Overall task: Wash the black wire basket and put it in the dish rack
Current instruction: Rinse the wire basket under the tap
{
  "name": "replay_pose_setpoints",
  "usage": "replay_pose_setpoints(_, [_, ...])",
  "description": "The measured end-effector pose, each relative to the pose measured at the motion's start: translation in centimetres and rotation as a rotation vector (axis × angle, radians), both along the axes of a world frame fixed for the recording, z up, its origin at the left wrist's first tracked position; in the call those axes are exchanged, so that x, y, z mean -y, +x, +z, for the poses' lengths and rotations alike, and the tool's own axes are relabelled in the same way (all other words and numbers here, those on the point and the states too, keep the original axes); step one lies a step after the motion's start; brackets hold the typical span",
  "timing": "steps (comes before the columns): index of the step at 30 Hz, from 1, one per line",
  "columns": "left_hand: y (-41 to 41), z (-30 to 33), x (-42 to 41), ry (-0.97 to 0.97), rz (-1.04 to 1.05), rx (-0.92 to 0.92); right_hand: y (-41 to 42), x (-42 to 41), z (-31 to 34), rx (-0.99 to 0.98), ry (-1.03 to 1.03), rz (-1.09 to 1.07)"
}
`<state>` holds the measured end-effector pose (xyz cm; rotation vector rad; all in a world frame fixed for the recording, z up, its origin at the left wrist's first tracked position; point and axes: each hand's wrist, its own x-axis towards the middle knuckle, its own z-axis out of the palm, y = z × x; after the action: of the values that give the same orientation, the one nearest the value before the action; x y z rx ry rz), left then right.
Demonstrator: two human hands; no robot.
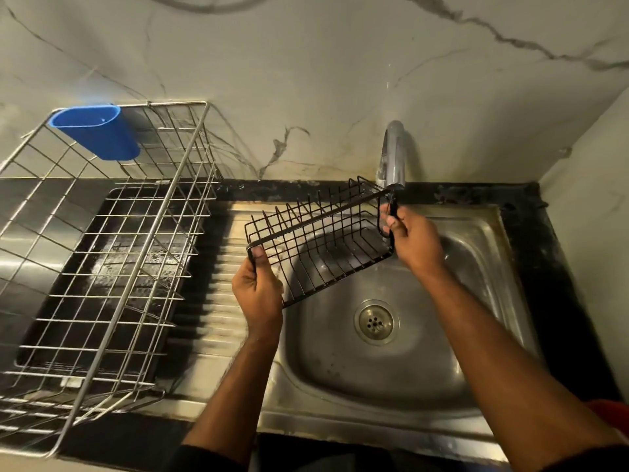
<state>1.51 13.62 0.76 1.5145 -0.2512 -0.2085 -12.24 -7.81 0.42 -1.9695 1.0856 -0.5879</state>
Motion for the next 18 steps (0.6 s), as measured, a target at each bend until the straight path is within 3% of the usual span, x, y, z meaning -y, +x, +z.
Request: replay_pose_setpoints(18, [0.2,-2.4,2.6,0.013,-0.182,-0.106,-3.2,0.9,-0.3,0.099,-0.011,-0.143])
